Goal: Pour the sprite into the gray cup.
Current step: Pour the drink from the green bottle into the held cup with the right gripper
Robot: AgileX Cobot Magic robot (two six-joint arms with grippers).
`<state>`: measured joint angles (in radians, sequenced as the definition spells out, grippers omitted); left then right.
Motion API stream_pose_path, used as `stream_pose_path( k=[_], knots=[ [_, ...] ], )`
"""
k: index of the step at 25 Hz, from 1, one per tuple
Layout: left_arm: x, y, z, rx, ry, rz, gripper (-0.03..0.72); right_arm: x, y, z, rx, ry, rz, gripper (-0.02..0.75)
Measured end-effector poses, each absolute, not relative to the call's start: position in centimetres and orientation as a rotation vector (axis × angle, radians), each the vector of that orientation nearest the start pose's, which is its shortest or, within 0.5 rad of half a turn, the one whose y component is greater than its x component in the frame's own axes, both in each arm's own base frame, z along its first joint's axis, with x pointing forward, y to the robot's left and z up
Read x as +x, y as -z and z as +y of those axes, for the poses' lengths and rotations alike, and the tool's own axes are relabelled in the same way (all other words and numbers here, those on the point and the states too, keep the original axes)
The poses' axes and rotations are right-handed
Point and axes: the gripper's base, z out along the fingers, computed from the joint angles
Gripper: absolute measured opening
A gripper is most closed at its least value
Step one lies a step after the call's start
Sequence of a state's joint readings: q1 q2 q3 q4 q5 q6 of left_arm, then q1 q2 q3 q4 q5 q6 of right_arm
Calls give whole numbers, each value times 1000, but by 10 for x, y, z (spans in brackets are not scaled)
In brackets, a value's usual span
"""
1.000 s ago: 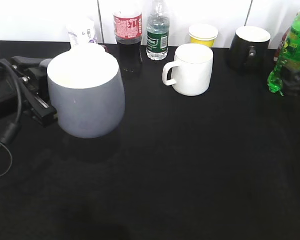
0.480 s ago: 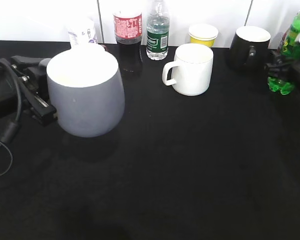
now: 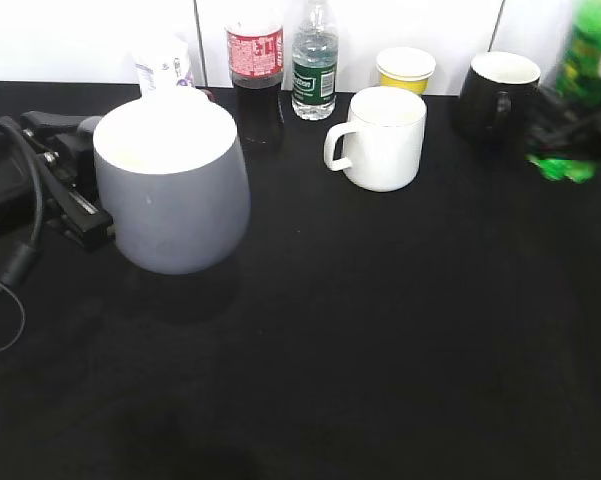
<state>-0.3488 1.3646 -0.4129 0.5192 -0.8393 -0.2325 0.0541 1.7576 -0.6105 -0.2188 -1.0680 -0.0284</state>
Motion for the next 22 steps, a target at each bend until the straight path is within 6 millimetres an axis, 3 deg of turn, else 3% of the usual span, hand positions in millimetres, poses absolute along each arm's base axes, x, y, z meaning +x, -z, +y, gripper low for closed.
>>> stream_pose_path(
  k=[3, 6, 8, 15, 22],
  knots=[
    [217, -223, -115, 674, 479, 1541, 71, 301, -205, 89, -478, -201, 1521, 459],
    [218, -221, -115, 681, 480, 1547, 71, 280, -202, 138, -744, -248, 1475, 459],
    [219, -213, -118, 722, 487, 1569, 71, 273, -201, 156, -873, -214, 1428, 459],
    [232, -168, -130, 754, 581, 1586, 71, 283, -215, 164, -1242, 251, 1083, 459],
    [231, -175, -132, 773, 600, 1473, 71, 285, -215, 163, -1361, 425, 964, 459]
  ],
)
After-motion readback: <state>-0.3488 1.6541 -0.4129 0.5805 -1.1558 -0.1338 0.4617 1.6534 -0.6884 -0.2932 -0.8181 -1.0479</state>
